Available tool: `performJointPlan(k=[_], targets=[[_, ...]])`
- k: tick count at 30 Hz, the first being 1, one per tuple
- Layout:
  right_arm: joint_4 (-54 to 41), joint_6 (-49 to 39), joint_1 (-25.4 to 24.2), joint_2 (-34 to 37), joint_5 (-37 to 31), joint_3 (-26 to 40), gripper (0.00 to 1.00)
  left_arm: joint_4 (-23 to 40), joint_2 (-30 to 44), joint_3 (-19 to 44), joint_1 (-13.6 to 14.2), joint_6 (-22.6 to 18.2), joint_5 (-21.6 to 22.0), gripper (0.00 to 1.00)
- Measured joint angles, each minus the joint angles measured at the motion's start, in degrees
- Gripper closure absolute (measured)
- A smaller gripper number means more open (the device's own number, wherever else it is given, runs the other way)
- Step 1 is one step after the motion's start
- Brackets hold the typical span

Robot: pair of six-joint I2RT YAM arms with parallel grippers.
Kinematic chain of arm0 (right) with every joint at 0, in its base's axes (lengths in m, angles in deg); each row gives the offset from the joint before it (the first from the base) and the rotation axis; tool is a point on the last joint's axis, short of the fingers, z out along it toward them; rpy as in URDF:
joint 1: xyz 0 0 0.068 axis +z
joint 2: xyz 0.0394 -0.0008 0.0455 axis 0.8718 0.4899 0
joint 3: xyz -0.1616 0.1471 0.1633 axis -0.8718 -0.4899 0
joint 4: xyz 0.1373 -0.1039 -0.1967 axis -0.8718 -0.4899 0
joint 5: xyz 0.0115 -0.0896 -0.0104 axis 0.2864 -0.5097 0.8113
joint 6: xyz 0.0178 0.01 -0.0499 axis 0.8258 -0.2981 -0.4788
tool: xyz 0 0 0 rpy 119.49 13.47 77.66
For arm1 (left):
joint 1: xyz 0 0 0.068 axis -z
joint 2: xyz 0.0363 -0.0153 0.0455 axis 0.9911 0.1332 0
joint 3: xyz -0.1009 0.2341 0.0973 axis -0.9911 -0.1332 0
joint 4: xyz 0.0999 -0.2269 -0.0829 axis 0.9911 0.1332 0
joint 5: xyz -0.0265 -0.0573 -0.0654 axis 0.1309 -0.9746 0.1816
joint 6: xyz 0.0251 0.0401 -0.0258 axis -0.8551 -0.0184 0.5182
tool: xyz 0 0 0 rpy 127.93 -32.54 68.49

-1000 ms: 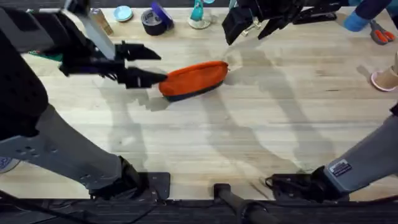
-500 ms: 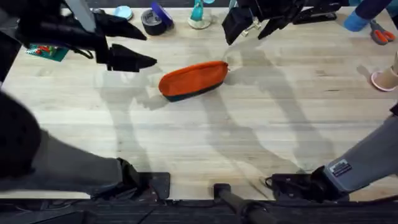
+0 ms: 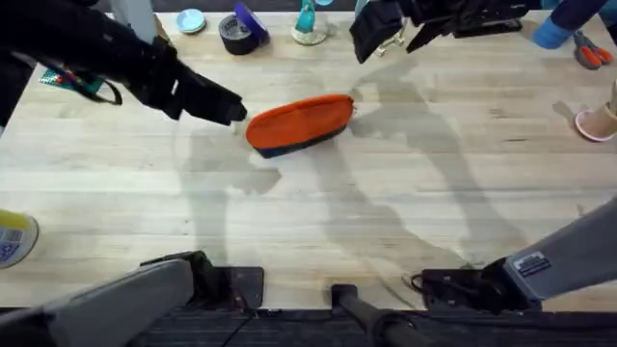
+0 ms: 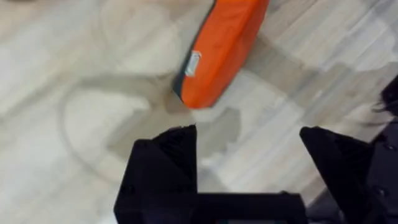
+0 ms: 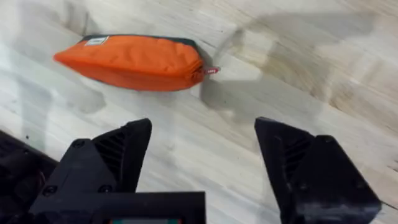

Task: Unzip the bag, pick up the pens from the table one at a time and place them inside, then zip the bag closed.

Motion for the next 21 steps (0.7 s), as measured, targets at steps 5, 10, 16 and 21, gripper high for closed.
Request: performJointPlan(k=[5, 10, 16, 21], targets=[[-3.3, -2.0, 0.3, -3.3, 0.0, 0.9, 0.005, 1.8, -3.3, 0.0, 4.2, 12.2, 5.7, 0.004], [-6.7, -2.9, 1.3, -4.7, 0.0, 1.0, 0.004, 3.1, -5.3, 0.0, 7.2, 22.9, 10.8, 0.004], [-10.3, -3.3, 1.7, -4.7, 0.0, 1.0, 0.004, 3.2, -6.6, 0.0, 8.4, 27.8, 12.5, 0.004], [-10.3, -3.3, 1.7, -4.7, 0.0, 1.0, 0.004, 3.2, -6.6, 0.0, 8.4, 28.9, 12.9, 0.004]])
